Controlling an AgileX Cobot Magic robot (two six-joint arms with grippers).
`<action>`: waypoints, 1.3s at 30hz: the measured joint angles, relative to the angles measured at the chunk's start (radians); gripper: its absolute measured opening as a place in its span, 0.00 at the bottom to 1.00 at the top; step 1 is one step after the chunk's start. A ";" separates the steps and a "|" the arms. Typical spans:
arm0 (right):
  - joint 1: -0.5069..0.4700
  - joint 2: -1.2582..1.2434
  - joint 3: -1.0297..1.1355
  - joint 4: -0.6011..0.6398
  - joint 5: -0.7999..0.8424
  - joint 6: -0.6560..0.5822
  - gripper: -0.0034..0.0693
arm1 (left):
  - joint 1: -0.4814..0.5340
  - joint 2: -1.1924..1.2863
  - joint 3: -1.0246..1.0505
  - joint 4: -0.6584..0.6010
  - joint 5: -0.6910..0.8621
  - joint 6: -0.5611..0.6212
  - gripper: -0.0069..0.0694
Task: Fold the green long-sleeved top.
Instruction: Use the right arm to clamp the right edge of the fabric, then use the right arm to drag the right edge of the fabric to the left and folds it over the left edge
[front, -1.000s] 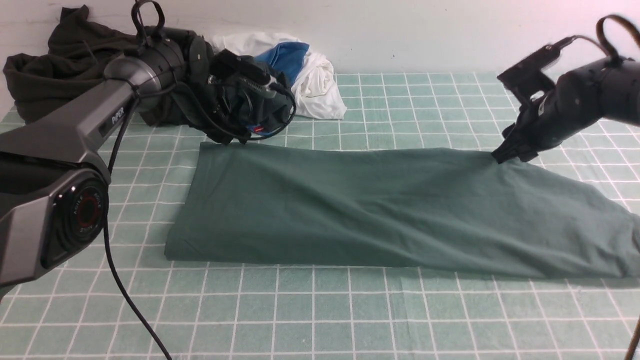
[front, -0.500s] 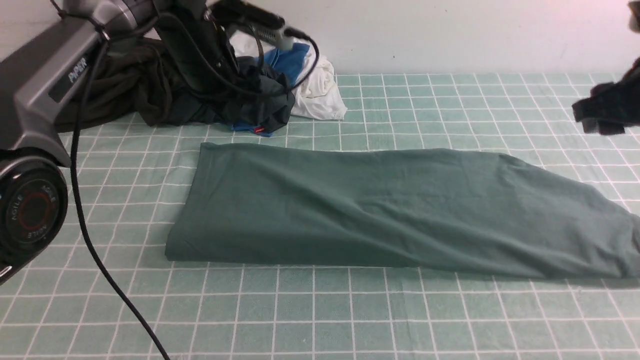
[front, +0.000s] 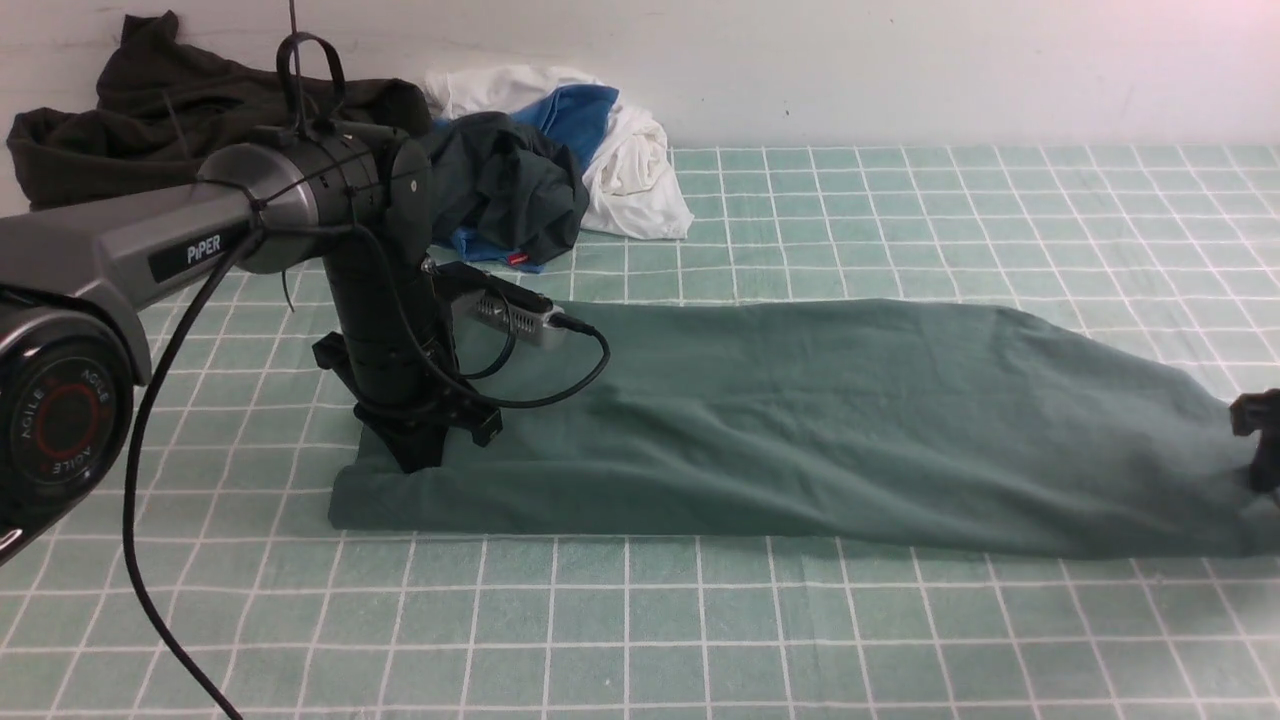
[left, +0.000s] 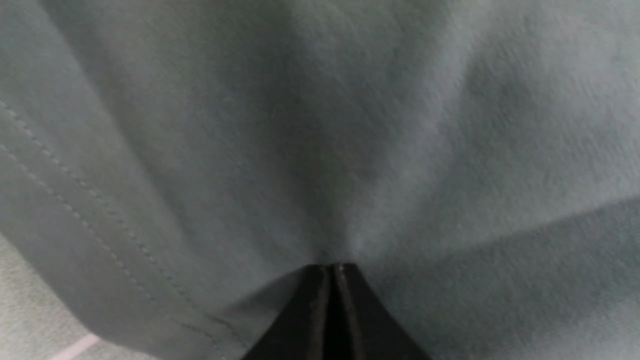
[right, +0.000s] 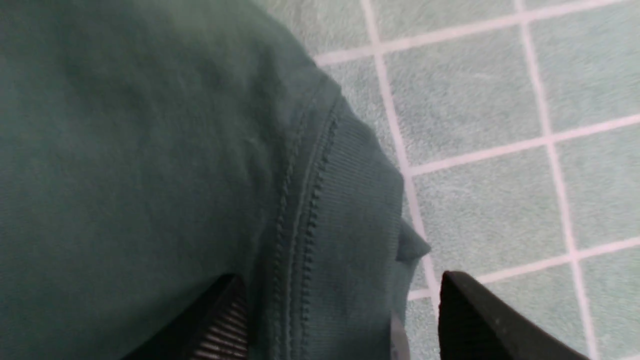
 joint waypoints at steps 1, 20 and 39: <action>0.000 0.019 0.000 0.001 0.000 -0.001 0.70 | 0.000 -0.002 0.004 0.000 -0.004 0.000 0.09; 0.001 0.008 -0.021 -0.012 -0.002 -0.071 0.09 | 0.000 -0.074 0.015 0.042 -0.001 0.016 0.09; 0.573 -0.288 -0.455 0.156 0.173 -0.271 0.06 | 0.000 -0.779 0.021 0.113 0.075 -0.058 0.09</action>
